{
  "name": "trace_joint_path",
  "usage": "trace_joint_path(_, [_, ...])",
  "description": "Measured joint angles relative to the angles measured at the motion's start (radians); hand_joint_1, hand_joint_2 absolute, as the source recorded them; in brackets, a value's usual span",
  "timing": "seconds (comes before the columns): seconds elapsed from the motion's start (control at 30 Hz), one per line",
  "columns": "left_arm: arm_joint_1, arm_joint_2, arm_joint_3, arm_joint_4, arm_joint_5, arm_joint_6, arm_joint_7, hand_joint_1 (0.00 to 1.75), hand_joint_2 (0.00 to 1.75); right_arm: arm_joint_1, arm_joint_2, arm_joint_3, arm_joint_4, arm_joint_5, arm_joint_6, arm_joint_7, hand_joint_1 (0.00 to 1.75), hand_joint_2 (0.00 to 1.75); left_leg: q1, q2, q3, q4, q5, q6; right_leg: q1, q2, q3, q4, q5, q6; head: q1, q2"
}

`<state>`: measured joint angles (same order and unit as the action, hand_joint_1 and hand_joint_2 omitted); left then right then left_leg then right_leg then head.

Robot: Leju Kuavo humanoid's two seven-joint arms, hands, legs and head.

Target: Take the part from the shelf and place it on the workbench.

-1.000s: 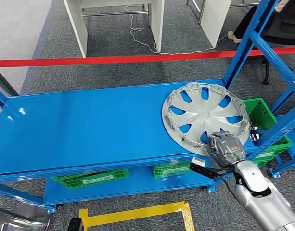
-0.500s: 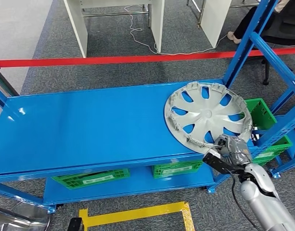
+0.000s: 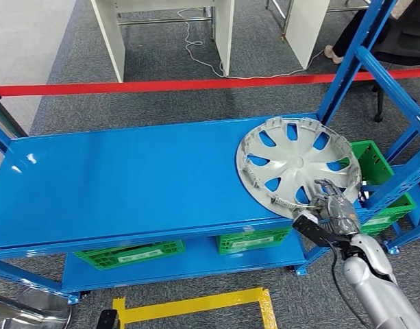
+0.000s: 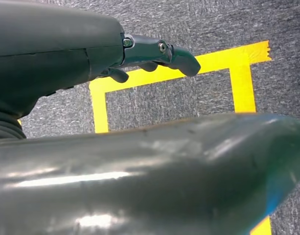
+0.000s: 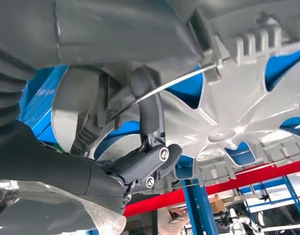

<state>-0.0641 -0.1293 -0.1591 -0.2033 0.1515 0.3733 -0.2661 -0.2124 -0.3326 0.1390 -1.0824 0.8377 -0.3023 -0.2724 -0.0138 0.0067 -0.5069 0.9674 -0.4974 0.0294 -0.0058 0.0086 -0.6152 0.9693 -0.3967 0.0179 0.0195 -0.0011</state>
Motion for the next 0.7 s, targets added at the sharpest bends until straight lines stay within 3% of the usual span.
trace_joint_path(0.43, [-0.010,0.000,-0.001,0.000,-0.033,-0.005,0.028,0.00,0.00,-0.068,-0.041,0.055,0.057,0.192,0.027,0.060,0.00,0.00,0.000,0.000,0.003,0.000,0.000,0.000,0.000,0.001,0.003,0.000,0.000,0.000,0.000,0.000])
trace_joint_path(0.7, [-0.015,0.000,-0.002,0.000,-0.045,-0.014,0.033,0.00,0.00,-0.115,-0.073,0.115,0.073,0.228,0.056,0.063,0.00,0.00,0.000,0.000,0.004,0.000,0.000,0.000,0.000,0.001,0.003,0.000,0.000,0.000,0.000,0.000])
